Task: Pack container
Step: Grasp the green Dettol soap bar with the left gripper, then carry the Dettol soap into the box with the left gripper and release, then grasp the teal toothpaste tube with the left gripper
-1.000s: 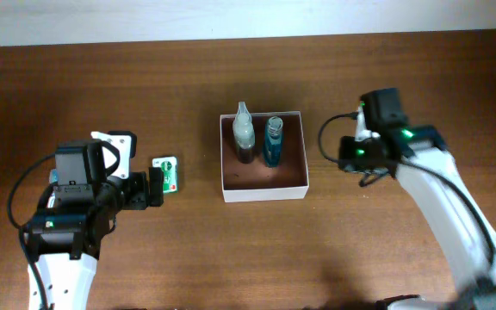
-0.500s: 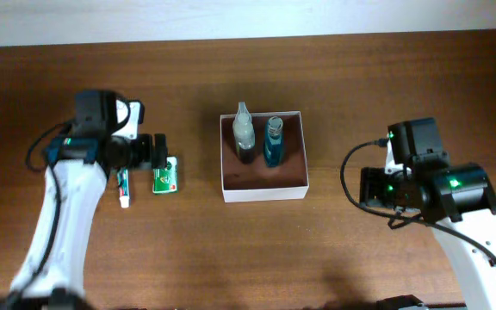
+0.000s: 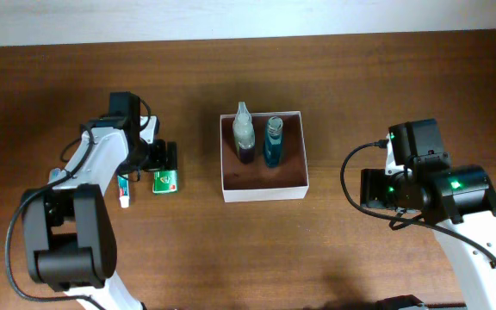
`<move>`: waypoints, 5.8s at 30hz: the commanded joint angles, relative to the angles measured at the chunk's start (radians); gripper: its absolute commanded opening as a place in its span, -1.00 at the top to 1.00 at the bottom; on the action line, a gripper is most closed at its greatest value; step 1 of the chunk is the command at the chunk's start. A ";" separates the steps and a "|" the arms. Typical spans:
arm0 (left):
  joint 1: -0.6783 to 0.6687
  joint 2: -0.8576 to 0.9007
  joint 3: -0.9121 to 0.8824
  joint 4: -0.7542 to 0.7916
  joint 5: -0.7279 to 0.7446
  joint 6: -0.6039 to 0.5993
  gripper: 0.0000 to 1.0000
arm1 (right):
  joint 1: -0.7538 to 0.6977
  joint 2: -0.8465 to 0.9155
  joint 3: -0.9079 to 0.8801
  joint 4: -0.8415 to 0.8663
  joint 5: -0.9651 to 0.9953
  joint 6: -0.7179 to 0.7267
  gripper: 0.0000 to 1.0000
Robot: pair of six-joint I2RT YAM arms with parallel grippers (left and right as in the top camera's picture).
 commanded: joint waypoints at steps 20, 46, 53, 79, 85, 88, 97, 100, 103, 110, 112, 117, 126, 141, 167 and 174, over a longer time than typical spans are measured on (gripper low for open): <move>-0.089 0.084 0.019 0.014 -0.072 -0.010 -0.88 | 0.001 -0.008 0.003 0.000 0.018 -0.011 -0.37; -0.089 0.081 0.050 -0.095 -0.073 -0.010 0.90 | 0.001 -0.008 0.003 -0.002 0.025 -0.011 -0.38; -0.124 -0.019 0.199 -0.197 -0.072 -0.010 1.00 | 0.001 -0.008 0.003 -0.002 0.025 -0.011 -0.38; -0.619 -0.239 0.247 -0.188 -0.164 0.428 1.00 | 0.001 -0.008 0.003 -0.001 0.028 -0.011 -0.38; -0.626 -0.185 0.247 -0.188 -0.164 0.481 0.99 | 0.001 -0.008 0.003 0.000 0.028 -0.011 -0.37; -0.633 -0.161 0.247 -0.188 -0.165 0.481 0.99 | 0.001 -0.008 0.003 -0.001 0.028 -0.011 -0.39; -0.644 -0.095 0.247 -0.169 -0.191 0.496 1.00 | 0.001 -0.008 0.003 -0.001 0.028 -0.011 -0.38; -0.645 -0.065 0.247 -0.169 -0.191 0.496 1.00 | 0.001 -0.008 0.003 -0.001 0.028 -0.011 -0.38; -0.645 -0.051 0.247 -0.169 -0.190 0.496 0.96 | 0.001 -0.008 0.003 -0.001 0.028 -0.011 -0.38; -0.658 -0.050 0.248 -0.169 -0.194 0.496 0.31 | 0.001 -0.008 0.003 -0.001 0.028 -0.011 -0.39; -0.658 -0.058 0.248 -0.169 -0.195 0.496 0.11 | 0.001 -0.008 0.003 -0.001 0.028 -0.011 -0.38; -0.658 -0.107 0.248 -0.170 -0.198 0.496 -0.84 | 0.001 -0.008 0.003 -0.001 0.028 -0.011 -0.39; -0.644 -0.381 0.249 -0.195 -0.373 0.213 -0.99 | 0.001 -0.008 0.003 -0.001 0.032 -0.011 -0.39; 0.008 -0.407 0.247 -0.316 -0.248 -0.011 -0.99 | 0.001 -0.008 0.003 -0.002 0.031 -0.030 -0.39; 0.143 0.246 0.231 -0.261 -0.079 -0.010 -0.99 | 0.001 -0.008 0.003 -0.009 0.032 -0.045 -0.40; 0.143 0.251 0.195 -0.256 -0.079 -0.010 -0.45 | 0.001 -0.006 0.002 -0.008 0.032 -0.045 -0.40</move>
